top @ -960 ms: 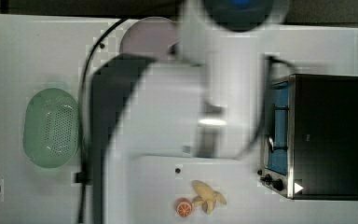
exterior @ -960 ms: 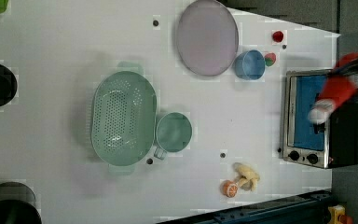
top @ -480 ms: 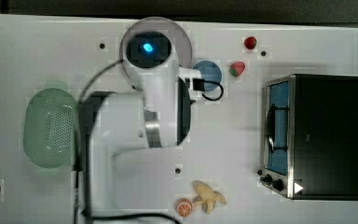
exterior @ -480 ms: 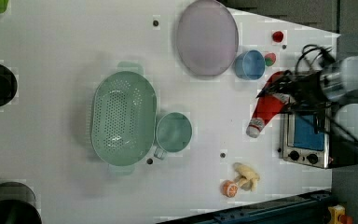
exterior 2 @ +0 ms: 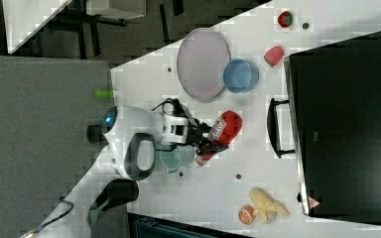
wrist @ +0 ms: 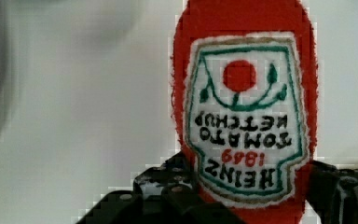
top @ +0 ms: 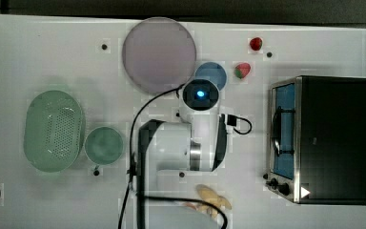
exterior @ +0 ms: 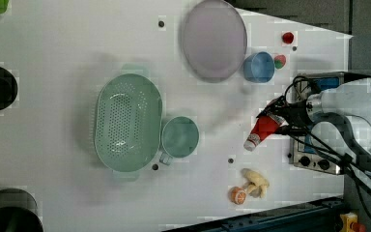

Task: Pick Ketchup from oven and place it on table.

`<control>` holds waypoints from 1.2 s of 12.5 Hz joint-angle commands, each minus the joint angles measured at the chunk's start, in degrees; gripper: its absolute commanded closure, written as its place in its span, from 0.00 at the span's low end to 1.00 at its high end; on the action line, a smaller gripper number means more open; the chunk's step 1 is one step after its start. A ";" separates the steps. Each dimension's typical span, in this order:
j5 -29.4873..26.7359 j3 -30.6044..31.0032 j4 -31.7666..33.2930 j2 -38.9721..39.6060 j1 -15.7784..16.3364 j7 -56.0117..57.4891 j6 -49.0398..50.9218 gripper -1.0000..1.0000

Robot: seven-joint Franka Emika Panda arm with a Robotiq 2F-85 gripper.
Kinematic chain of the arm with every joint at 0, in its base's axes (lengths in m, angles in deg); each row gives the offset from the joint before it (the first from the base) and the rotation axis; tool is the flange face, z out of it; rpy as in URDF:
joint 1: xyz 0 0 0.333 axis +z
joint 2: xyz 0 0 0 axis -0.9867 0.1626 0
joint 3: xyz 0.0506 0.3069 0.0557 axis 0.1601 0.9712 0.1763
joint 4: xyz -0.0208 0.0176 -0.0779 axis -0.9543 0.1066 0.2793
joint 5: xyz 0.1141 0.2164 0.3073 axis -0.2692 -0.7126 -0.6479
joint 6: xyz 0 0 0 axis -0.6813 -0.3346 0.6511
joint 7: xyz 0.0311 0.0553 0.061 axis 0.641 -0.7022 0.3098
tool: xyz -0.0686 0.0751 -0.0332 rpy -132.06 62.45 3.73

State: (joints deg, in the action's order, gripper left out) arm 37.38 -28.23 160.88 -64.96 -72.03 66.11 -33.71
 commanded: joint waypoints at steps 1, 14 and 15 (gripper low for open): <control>-0.40 1.43 0.53 2.71 0.33 -0.41 -6.16 0.13; -0.06 2.17 -16.60 -18.36 0.55 -4.89 14.80 0.00; 0.11 2.17 -20.21 -19.33 0.50 -4.89 18.95 0.00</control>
State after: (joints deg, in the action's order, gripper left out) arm 37.85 -25.44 140.57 -83.90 -71.48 63.99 -17.81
